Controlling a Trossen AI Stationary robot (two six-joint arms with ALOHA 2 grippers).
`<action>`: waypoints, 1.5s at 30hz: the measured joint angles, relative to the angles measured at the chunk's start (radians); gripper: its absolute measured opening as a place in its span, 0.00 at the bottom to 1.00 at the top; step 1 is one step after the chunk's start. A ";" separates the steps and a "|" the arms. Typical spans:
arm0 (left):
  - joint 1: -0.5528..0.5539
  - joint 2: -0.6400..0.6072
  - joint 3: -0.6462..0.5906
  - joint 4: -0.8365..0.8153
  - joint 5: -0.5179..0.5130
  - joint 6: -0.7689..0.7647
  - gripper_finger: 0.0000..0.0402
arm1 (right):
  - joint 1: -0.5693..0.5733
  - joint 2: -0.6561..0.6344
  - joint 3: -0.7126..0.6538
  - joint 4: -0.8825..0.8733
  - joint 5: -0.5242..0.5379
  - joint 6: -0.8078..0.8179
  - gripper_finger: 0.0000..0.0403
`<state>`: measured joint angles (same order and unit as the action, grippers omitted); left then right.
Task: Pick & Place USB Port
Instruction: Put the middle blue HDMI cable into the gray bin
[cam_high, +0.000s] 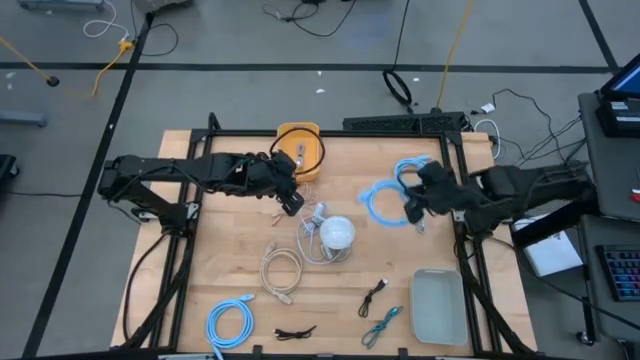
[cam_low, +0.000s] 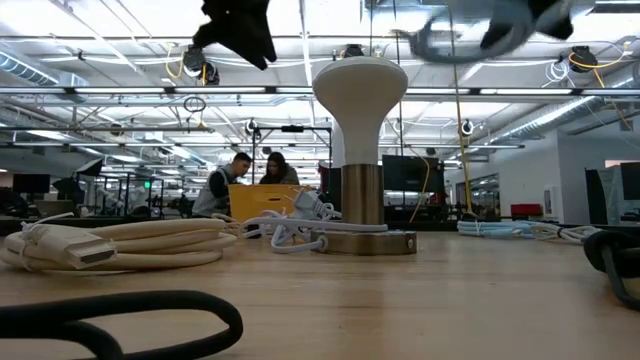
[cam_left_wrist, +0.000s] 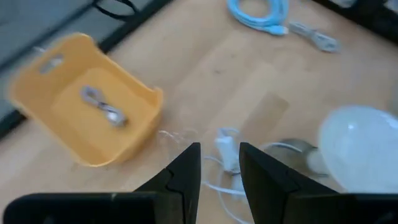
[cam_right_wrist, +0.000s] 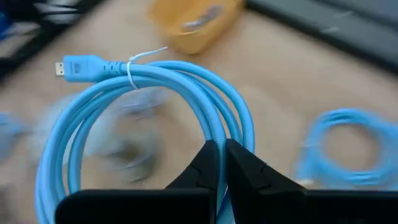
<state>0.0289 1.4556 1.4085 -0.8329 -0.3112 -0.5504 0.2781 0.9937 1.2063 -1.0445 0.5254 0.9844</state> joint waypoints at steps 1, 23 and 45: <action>0.013 0.000 -0.017 0.031 0.059 -0.011 0.28 | 0.054 0.013 0.018 0.004 0.011 0.056 0.01; -0.028 0.020 -0.319 0.911 0.660 -0.427 0.28 | 0.430 0.580 0.429 -0.266 0.221 0.494 0.01; -0.088 0.123 -0.318 1.212 0.658 -0.606 0.28 | 0.359 0.641 0.562 -0.238 0.340 0.206 0.01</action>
<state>-0.0593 1.5787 1.0906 0.3790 0.3466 -1.1565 0.6374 1.6352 1.7683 -1.2827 0.8659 1.1908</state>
